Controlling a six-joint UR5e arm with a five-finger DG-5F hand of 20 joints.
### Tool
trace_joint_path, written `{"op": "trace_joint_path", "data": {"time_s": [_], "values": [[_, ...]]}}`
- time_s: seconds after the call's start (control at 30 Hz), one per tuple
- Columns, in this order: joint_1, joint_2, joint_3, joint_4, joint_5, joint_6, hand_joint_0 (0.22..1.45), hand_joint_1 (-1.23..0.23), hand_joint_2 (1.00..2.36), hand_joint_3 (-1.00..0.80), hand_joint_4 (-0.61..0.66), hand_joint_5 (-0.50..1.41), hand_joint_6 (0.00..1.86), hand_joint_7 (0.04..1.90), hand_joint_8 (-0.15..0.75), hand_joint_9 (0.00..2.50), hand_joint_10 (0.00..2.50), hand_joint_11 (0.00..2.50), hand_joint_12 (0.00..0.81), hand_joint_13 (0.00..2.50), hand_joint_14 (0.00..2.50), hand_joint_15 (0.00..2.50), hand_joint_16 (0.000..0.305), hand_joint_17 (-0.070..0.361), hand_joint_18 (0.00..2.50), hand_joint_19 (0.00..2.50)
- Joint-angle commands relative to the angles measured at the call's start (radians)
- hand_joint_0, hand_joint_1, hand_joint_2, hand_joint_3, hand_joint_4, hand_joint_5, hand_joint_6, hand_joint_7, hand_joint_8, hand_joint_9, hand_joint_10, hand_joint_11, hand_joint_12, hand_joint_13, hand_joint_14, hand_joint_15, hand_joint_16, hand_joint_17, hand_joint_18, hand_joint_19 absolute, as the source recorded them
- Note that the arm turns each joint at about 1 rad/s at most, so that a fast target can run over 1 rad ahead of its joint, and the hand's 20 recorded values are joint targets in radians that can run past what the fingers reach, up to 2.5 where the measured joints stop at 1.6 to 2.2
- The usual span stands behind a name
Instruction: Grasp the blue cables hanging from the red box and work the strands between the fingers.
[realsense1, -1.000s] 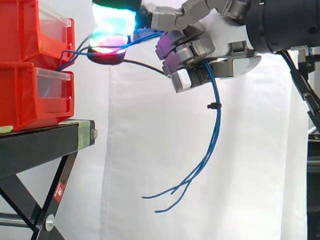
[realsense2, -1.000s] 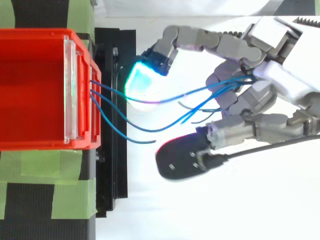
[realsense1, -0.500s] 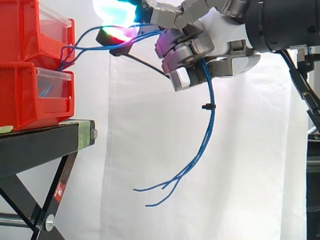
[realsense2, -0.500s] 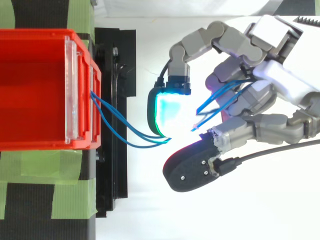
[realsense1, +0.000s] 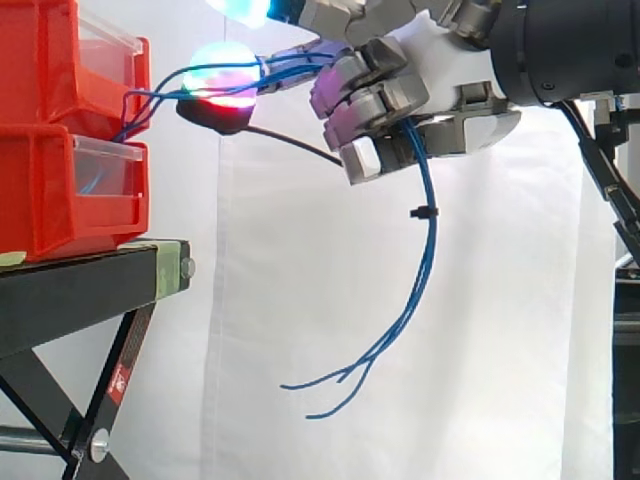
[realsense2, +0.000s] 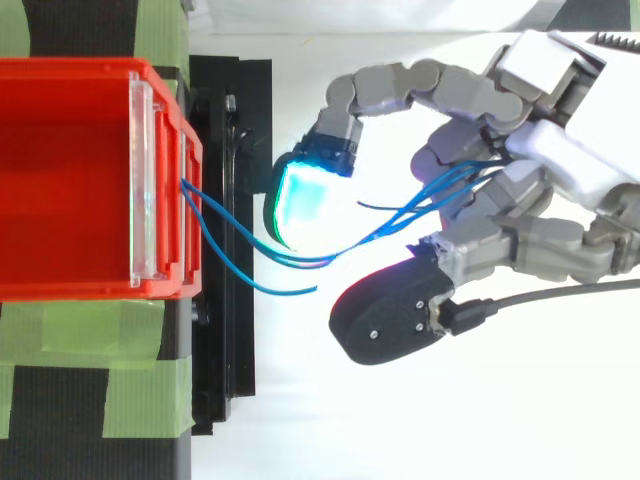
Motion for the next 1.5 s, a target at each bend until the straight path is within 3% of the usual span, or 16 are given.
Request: {"op": "trace_joint_path", "data": {"time_s": [0.0,0.07,0.4,0.43,0.77,0.9,0.97,1.13,1.47], "values": [[-0.002,-0.001,-0.001,-0.001,-0.004,-0.005,0.71,-0.7,1.0,-1.0,0.18,0.19,0.39,1.29,0.445,1.77,2.5,2.5,0.688,2.06,2.5,1.81,0.238,0.178,2.5,0.72],[-0.001,-0.001,0.001,-0.006,-0.002,-0.032,0.73,-0.71,1.0,-1.0,0.18,0.21,0.37,1.3,0.445,1.77,2.5,2.5,0.688,2.06,2.5,1.81,0.238,0.178,2.5,0.72],[-0.001,0.001,0.001,-0.001,-0.004,-0.057,0.78,-0.72,1.0,-1.0,0.19,0.25,0.4,1.31,0.445,1.77,2.5,2.5,0.688,2.06,2.5,1.81,0.238,0.178,2.5,0.72],[0.001,-0.001,-0.001,-0.001,-0.004,-0.057,0.8,-0.72,1.0,-1.0,0.19,0.27,0.33,1.37,0.445,1.77,2.5,2.5,0.688,2.06,2.5,1.81,0.238,0.178,2.5,0.72],[0.007,-0.001,0.001,0.016,0.001,-0.095,0.89,-0.74,1.0,-0.97,0.18,0.28,0.51,1.34,0.445,1.77,2.5,2.5,0.688,2.06,2.5,1.81,0.238,0.178,2.5,0.72],[0.016,-0.001,-0.001,0.025,0.003,-0.1,0.89,-0.74,1.0,-0.94,0.17,0.22,0.69,1.29,0.445,1.77,2.5,2.5,0.688,2.06,2.5,1.81,0.238,0.178,2.5,0.72],[0.019,-0.001,0.001,0.028,0.004,-0.1,0.81,-0.74,1.0,-1.0,0.18,0.16,0.81,1.23,0.445,1.77,2.5,2.5,0.688,2.06,2.5,1.81,0.238,0.178,2.5,0.72],[0.025,-0.001,-0.001,0.029,0.004,-0.1,0.76,-0.75,1.0,-1.0,0.19,0.14,0.73,1.23,0.445,1.77,2.5,2.5,0.688,2.06,2.5,1.81,0.238,0.178,2.5,0.72],[0.028,-0.001,-0.001,0.026,0.006,-0.12,0.77,-0.8,1.0,-1.0,0.19,-0.01,0.77,1.17,0.445,1.77,2.5,2.5,0.688,2.06,2.5,1.81,0.238,0.178,2.5,0.72]]}}
